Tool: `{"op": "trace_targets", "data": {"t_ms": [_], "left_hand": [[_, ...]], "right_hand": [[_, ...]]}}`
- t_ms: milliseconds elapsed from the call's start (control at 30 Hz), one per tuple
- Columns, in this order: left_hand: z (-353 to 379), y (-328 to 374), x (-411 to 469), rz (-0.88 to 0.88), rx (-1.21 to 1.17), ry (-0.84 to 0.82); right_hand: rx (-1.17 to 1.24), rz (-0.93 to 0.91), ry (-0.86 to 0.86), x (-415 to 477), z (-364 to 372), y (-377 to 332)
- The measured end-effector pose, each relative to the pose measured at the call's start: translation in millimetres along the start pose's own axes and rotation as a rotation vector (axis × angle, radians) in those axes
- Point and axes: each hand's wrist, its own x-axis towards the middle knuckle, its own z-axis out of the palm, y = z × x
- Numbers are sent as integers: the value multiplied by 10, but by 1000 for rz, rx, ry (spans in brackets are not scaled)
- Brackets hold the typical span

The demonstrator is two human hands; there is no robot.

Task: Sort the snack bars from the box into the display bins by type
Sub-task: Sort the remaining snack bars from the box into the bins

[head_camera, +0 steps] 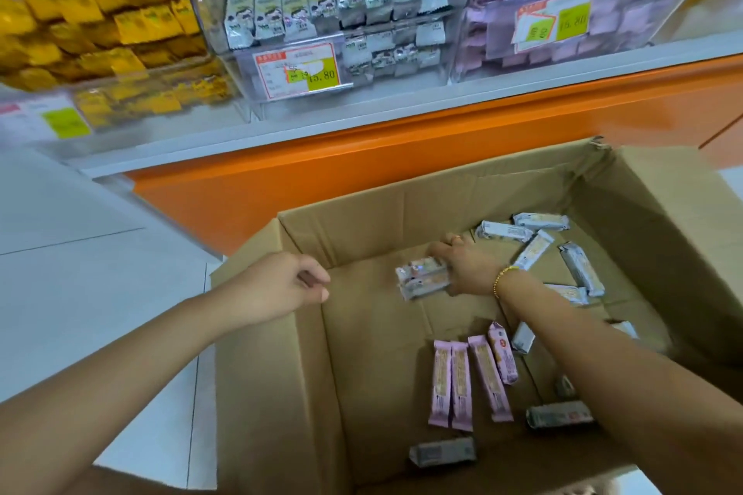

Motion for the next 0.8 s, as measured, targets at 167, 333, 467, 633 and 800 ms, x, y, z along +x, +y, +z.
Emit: {"op": "trace_targets", "data": {"t_ms": [167, 333, 467, 633, 800], "left_hand": [[-235, 360, -109, -19, -118, -113], [-277, 592, -375, 51, -255, -224], [-353, 660, -521, 39, -433, -182], [-489, 705, -671, 143, -739, -145], [-620, 841, -887, 259, -936, -138]], "right_hand": [[-97, -292, 53, -528, -774, -727], [-146, -393, 128, -1039, -1224, -1129], [-53, -425, 198, -1260, -1499, -1214], [589, -295, 237, -1506, -1759, -1225], [1252, -313, 11, -1763, -1794, -1364]]}}
